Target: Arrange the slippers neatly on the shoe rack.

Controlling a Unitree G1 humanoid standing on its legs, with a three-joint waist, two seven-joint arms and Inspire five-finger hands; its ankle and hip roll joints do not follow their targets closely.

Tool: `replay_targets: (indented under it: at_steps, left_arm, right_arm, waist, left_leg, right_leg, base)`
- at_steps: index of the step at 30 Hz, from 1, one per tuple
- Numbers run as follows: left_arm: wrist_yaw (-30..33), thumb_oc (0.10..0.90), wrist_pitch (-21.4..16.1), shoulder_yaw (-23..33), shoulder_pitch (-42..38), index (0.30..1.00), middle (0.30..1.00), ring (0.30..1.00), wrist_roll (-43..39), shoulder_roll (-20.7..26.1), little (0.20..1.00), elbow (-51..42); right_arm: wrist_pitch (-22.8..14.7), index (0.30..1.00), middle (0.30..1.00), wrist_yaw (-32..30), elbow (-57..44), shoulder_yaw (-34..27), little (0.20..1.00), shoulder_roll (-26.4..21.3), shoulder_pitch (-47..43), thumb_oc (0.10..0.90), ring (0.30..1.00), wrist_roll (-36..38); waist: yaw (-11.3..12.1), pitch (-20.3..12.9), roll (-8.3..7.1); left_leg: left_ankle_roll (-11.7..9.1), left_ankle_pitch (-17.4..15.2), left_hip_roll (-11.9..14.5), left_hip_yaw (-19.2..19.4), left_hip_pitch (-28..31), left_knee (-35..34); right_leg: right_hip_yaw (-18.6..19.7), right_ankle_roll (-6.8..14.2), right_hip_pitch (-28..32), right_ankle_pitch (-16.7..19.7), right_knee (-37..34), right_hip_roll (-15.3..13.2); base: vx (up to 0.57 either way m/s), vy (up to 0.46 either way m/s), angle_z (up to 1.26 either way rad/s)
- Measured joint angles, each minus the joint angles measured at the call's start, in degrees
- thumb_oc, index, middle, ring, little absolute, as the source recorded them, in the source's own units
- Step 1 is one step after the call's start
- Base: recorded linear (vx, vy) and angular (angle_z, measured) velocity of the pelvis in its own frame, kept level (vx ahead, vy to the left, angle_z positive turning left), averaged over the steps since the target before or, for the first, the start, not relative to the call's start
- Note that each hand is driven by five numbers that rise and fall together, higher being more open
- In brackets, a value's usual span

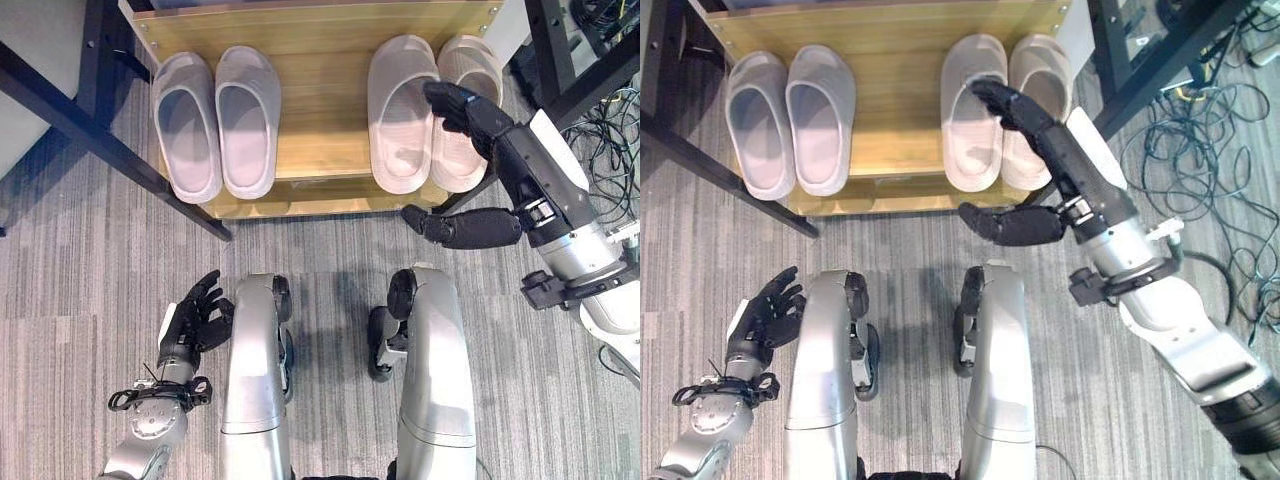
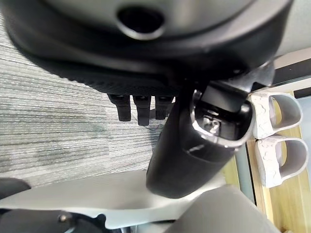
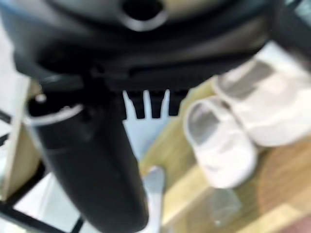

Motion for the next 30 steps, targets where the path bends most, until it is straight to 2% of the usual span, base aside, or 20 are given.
replay_targets:
  at_steps: [11,20,26,30]
  left_arm:
    - [-0.35,0.800,-0.15,1.61,1.16,0.900,0.900,0.900,0.02,0.42,0.900,-0.28]
    - [-0.39,0.800,-0.17,3.18,2.69,0.900,0.900,0.900,0.07,2.02,0.900,-1.53]
    - [-0.41,0.800,-0.17,3.07,2.94,0.900,0.900,0.900,0.07,3.60,0.900,-2.03]
    - [-0.47,0.800,-0.17,2.36,2.25,0.900,0.900,0.900,0.02,5.27,0.900,-2.11]
  right_arm:
    - [-0.44,0.900,0.900,1.44,1.50,-8.09,0.900,-0.32,14.32,0.800,0.900,-2.21]
    - [-0.58,0.900,0.900,5.14,2.96,-11.78,0.900,-1.41,26.36,0.800,0.900,-2.19]
    - [0.44,0.900,0.900,9.02,7.47,-9.63,0.900,-3.38,30.35,0.800,0.900,-2.24]
    - [1.91,0.900,0.900,9.46,11.25,-4.02,0.900,-4.32,27.13,0.800,0.900,-3.80]
  waist:
    - [-1.21,0.03,-0.77]
    - [-2.49,0.12,-1.78]
    - [-2.80,0.06,-1.91]
    - [-2.49,0.06,-1.92]
  left_leg:
    - [0.00,-0.31,0.04,-0.03,-0.16,0.23]
    - [-0.02,-0.33,0.04,0.21,-0.60,0.34]
    - [-0.15,-0.27,0.14,0.18,-0.80,0.63]
    - [0.01,-0.34,0.24,0.11,-0.91,0.71]
  right_leg:
    - [0.01,0.12,-0.38,0.07,0.12,-0.08]
    - [0.22,0.40,-1.05,0.22,0.17,-0.45]
    - [0.18,0.56,-1.24,0.32,0.25,-0.78]
    - [0.12,0.54,-1.32,0.34,0.28,-0.83]
  base:
    - [0.00,0.001,0.00]
    - [0.00,0.000,0.00]
    - [0.00,0.000,0.00]
    - [0.00,0.000,0.00]
